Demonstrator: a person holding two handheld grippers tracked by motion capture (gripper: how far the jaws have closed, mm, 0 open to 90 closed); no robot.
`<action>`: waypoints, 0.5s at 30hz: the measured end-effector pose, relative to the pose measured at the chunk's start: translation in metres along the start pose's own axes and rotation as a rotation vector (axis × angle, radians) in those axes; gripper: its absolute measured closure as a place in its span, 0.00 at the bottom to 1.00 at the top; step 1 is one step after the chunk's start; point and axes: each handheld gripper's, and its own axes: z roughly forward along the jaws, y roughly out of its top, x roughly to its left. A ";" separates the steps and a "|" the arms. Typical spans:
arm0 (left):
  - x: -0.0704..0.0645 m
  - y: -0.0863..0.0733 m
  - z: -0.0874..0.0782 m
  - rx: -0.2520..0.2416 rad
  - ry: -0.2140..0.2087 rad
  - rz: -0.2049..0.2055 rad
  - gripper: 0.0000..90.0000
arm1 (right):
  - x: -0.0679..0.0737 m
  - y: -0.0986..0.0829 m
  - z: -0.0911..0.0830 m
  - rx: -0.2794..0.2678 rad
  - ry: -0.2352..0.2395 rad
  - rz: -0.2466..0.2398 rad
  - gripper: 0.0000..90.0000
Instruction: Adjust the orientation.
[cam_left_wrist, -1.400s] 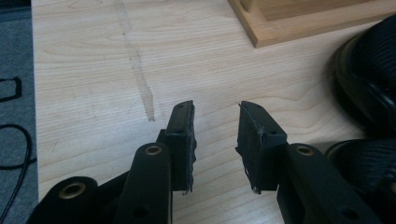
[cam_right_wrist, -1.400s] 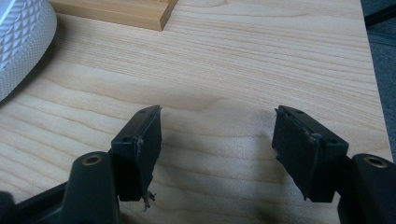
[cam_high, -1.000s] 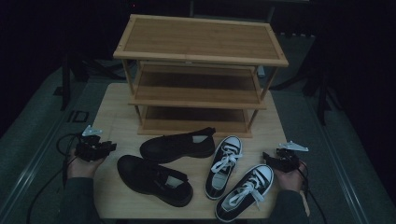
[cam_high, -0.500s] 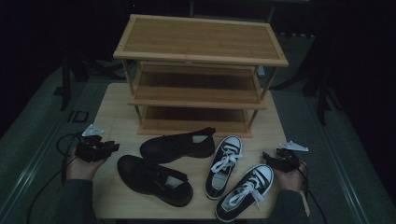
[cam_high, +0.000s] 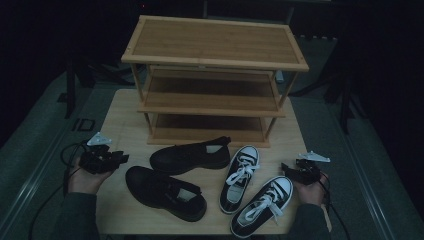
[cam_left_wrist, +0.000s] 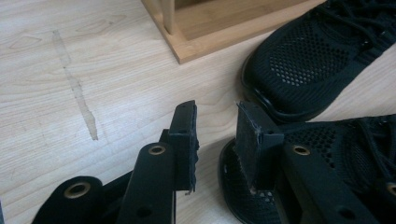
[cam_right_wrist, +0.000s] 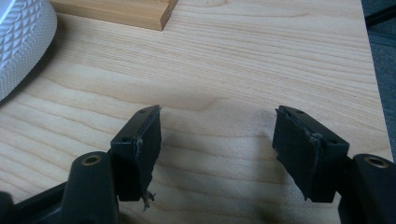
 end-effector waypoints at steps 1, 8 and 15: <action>-0.001 0.000 0.000 0.004 -0.005 0.002 0.77 | 0.000 0.000 0.000 0.000 0.000 0.000 0.36; -0.003 -0.001 -0.001 0.040 -0.024 0.014 0.78 | 0.000 0.000 0.000 0.000 0.000 0.000 0.36; -0.011 0.001 -0.006 0.050 -0.024 0.039 0.76 | 0.000 0.000 0.000 0.000 0.002 0.001 0.36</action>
